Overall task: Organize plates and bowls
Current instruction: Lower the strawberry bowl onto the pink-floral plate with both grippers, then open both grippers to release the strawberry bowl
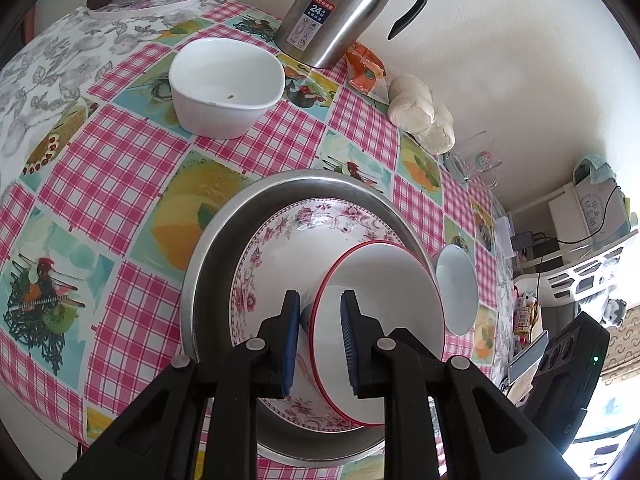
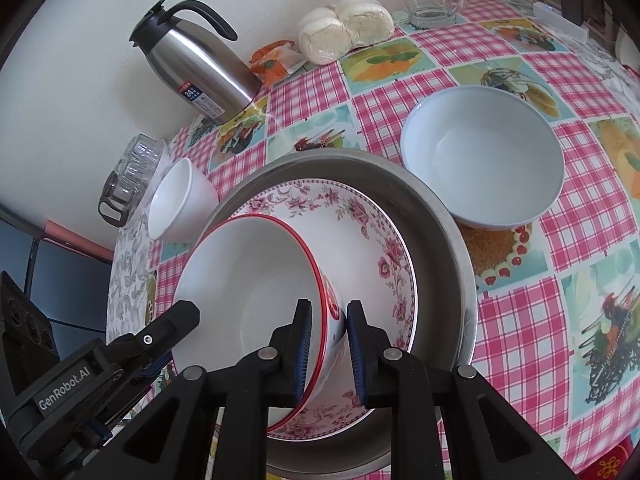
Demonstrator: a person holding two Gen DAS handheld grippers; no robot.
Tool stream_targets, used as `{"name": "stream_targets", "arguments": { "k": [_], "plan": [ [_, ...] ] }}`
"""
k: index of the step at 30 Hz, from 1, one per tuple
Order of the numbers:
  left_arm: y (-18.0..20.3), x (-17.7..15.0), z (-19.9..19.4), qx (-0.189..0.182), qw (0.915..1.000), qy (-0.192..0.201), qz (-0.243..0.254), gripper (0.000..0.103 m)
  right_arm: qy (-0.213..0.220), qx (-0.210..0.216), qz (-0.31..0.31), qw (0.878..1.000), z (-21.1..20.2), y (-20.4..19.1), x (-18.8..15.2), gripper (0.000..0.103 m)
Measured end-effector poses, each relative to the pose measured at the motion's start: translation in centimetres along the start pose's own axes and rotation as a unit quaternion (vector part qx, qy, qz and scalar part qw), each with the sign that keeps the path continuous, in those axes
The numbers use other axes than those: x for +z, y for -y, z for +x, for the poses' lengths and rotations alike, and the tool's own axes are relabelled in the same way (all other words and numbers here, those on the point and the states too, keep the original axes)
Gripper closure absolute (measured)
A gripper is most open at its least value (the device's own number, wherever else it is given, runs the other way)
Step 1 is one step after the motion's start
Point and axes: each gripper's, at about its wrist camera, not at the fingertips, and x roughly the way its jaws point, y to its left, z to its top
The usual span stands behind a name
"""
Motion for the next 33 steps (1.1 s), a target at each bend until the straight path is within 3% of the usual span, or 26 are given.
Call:
{"name": "stream_targets", "arguments": {
  "k": [7,20,28,31,33],
  "plan": [
    [-0.1,0.2,-0.7,0.01,0.9997,0.021,0.001,0.083,0.01,0.015,-0.007,1.0,0.4,-0.5,0.1,0.081],
    [0.0,0.4,-0.4,-0.006,0.9998,0.02,0.0,0.082,0.03,0.039,0.01,0.999,-0.2,0.3,0.6,0.081],
    [0.3,0.5,-1.7,0.004,0.9992,0.039,0.01,0.079,0.057,0.02,-0.013,0.998,-1.7,-0.4,0.8,0.081],
    [0.2,0.6,-2.3,0.016,0.9985,0.051,0.01,0.067,0.066,0.013,-0.023,0.998,-2.2,-0.8,0.8,0.081],
    [-0.1,0.8,-2.8,0.027,0.9978,0.06,0.006,0.054,0.07,0.004,-0.032,0.997,-2.3,-1.1,0.8,0.076]
  ]
}}
